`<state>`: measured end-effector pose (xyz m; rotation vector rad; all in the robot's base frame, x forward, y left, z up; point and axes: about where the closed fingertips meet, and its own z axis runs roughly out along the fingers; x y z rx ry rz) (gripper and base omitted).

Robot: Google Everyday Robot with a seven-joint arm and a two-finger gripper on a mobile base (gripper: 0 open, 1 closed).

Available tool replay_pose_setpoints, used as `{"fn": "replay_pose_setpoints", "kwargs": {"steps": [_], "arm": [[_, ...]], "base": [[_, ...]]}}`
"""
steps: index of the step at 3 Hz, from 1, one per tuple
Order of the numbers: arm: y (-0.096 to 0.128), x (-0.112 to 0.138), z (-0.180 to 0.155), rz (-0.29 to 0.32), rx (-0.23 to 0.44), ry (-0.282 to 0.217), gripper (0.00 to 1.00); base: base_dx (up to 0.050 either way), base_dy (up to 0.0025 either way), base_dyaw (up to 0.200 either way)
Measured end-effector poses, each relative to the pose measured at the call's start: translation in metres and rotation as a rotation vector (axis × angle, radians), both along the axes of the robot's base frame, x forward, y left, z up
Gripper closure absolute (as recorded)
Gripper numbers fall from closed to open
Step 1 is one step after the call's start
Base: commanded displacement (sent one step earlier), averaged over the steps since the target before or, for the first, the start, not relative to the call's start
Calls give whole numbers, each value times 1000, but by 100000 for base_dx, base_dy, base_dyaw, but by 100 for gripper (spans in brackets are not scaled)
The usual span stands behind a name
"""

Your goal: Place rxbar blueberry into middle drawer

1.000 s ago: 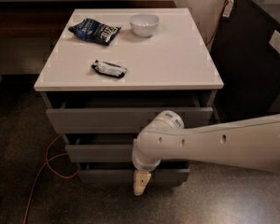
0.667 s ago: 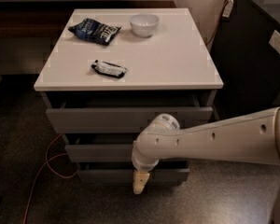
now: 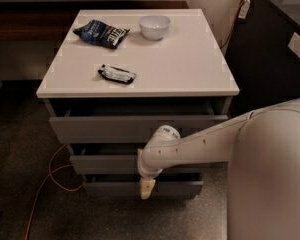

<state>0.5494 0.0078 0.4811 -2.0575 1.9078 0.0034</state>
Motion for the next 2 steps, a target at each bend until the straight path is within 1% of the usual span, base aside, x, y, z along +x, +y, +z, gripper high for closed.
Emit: {"fn": "replay_pose_setpoints", "kwargs": {"steps": [1, 2], "arm": [[6, 28, -20, 28, 4, -53, 0], [7, 50, -35, 38, -16, -109, 0]], "base": [[0, 0, 0], [0, 0, 0]]}}
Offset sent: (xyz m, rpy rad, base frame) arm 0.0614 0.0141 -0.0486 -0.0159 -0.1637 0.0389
